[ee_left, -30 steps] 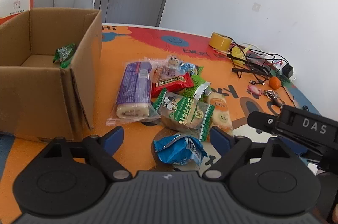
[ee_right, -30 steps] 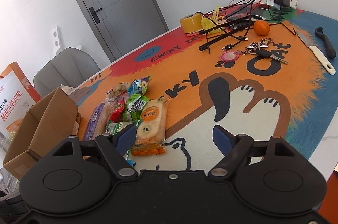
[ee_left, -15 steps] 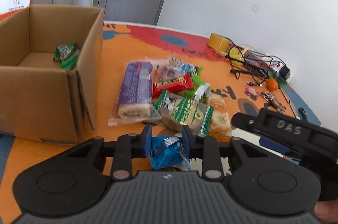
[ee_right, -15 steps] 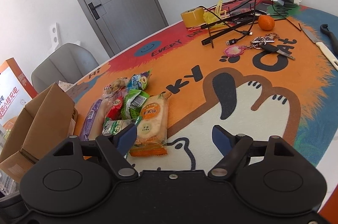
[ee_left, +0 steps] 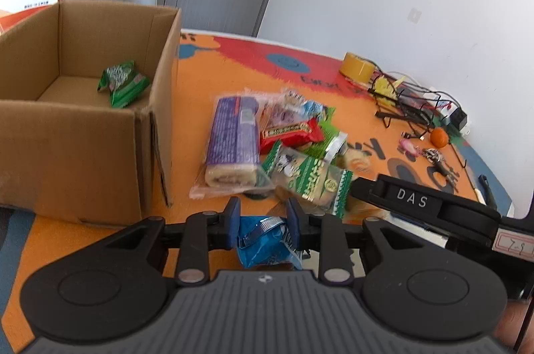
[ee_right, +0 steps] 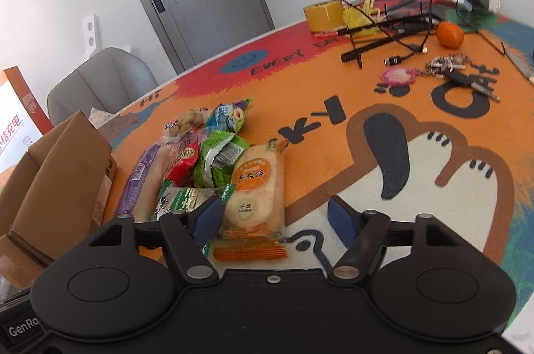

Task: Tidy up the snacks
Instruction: 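Grasp the blue snack pack with the left tool while the right tool grasps the orange-labelled pastry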

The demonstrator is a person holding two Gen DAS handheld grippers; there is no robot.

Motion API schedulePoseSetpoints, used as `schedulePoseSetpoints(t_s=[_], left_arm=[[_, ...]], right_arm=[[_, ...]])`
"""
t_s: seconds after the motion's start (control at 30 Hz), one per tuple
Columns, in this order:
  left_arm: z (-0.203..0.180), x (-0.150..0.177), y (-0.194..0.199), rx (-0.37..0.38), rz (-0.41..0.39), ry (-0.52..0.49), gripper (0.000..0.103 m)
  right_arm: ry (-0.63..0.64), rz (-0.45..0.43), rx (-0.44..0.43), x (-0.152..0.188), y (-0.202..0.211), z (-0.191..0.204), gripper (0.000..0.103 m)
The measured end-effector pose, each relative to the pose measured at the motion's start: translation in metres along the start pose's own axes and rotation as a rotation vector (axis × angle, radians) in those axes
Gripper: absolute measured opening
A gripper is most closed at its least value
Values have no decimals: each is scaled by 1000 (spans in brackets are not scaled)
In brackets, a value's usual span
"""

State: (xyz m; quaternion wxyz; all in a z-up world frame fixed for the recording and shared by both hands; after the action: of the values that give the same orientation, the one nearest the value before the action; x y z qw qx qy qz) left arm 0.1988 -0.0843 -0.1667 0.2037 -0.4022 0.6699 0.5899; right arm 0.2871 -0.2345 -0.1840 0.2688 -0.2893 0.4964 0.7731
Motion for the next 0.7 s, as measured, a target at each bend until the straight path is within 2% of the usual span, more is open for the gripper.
schedulePoseSetpoints(t_s=[0.07, 0.23, 0.33, 0.4, 0.47, 0.5, 0.53, 0.57, 0.63, 0.7], left_arm=[[2, 1, -1, -14, 5, 1, 34], [-3, 8, -2, -23, 42, -46, 63], [-8, 14, -2, -15, 41, -77, 67], [-12, 17, -3, -22, 39, -123, 67], [-13, 17, -3, -24, 31, -136, 66], [-12, 17, -3, -29, 25, -132, 63], [-12, 17, -4, -34, 20, -133, 56], [-12, 17, -4, -42, 17, -139, 52], [-11, 15, -4, -36, 19, -142, 43], [-10, 14, -4, -15, 26, -127, 36]], right_arm=[[20, -5, 26, 1, 2, -2, 47], [-2, 4, -1, 3, 9, -10, 39], [-3, 16, -6, 6, 15, -11, 39], [-13, 35, -26, 10, 21, -12, 39], [-23, 51, -47, 13, 26, -13, 46], [-28, 49, -50, 13, 28, -14, 51], [-25, 33, -43, 12, 29, -15, 62], [-15, 13, -25, 10, 29, -16, 66], [1, 7, 7, 8, 25, -16, 66], [-5, 6, -9, 4, 20, -14, 66]])
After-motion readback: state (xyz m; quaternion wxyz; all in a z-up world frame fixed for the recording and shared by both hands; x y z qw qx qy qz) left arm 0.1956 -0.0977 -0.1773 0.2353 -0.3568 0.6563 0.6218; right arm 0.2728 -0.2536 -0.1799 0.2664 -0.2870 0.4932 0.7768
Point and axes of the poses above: each gripper's, at about its wrist camera, not at the fingertips, and y roughly against the way its jaws point, z to its left, x to its underside, the point moved 8 cm from there along -y, roughly the way its jaws point, and after that the axes turned 5 degrees about -y, right-handed, at the moved point
